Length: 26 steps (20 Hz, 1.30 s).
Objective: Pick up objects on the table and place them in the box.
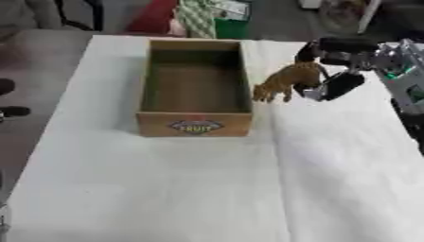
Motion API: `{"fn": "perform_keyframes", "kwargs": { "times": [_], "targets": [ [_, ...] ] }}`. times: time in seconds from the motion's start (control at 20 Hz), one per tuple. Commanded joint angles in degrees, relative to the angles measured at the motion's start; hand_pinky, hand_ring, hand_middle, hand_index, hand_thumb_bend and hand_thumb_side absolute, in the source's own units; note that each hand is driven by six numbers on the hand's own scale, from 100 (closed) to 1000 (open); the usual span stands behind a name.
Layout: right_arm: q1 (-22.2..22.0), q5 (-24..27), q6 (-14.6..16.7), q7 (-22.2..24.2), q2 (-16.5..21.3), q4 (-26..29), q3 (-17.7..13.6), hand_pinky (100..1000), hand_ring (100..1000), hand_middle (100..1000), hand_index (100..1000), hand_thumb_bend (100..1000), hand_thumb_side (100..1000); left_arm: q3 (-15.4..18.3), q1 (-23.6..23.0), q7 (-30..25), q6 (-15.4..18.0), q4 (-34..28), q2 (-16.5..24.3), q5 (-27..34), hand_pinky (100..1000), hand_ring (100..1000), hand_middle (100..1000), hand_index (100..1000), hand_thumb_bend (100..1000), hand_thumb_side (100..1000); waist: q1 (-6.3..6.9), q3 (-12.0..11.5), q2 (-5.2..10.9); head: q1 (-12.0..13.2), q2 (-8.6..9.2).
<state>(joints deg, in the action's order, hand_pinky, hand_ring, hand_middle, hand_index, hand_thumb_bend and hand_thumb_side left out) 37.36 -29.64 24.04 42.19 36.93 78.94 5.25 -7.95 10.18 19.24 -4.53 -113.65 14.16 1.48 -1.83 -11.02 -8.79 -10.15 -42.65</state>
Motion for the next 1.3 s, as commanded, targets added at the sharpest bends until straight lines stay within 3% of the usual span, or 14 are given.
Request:
{"fn": "perform_keyframes", "kwargs": {
  "times": [0.05, 0.35, 0.6, 1.3],
  "targets": [
    [3.06, 1.19, 3.44, 3.33, 0.33, -0.72, -1.23, 662, 553, 503, 575, 100, 316, 0.13, 0.55, -0.21, 0.06, -0.94, 0.85, 0.20, 569, 774, 616, 631, 100, 756, 0.23, -0.21, 0.99, 0.07, 0.74],
    [8.48, 3.12, 2.86, 3.12, -2.16, -4.30, -1.66, 644, 547, 492, 569, 100, 280, -0.02, 0.64, -0.39, 0.00, -0.94, 0.72, 0.35, 569, 774, 616, 631, 100, 756, 0.46, -1.01, 0.98, -0.14, 1.20],
    [11.99, 3.54, 1.57, 0.12, -5.09, -8.07, -2.28, 624, 539, 481, 562, 100, 237, -0.16, 0.78, -0.55, -0.09, -0.94, 0.51, 0.55, 569, 775, 616, 630, 100, 756, 0.85, -2.09, 0.78, -0.43, 1.83],
    [16.28, -3.53, -1.61, -11.31, -14.98, -21.54, -3.49, 591, 532, 466, 563, 100, 190, -0.98, 1.64, -1.49, -0.23, -0.94, -0.48, 1.44, 570, 776, 616, 630, 100, 756, 2.08, -5.66, -0.20, -2.63, 3.02]
  ]
}}
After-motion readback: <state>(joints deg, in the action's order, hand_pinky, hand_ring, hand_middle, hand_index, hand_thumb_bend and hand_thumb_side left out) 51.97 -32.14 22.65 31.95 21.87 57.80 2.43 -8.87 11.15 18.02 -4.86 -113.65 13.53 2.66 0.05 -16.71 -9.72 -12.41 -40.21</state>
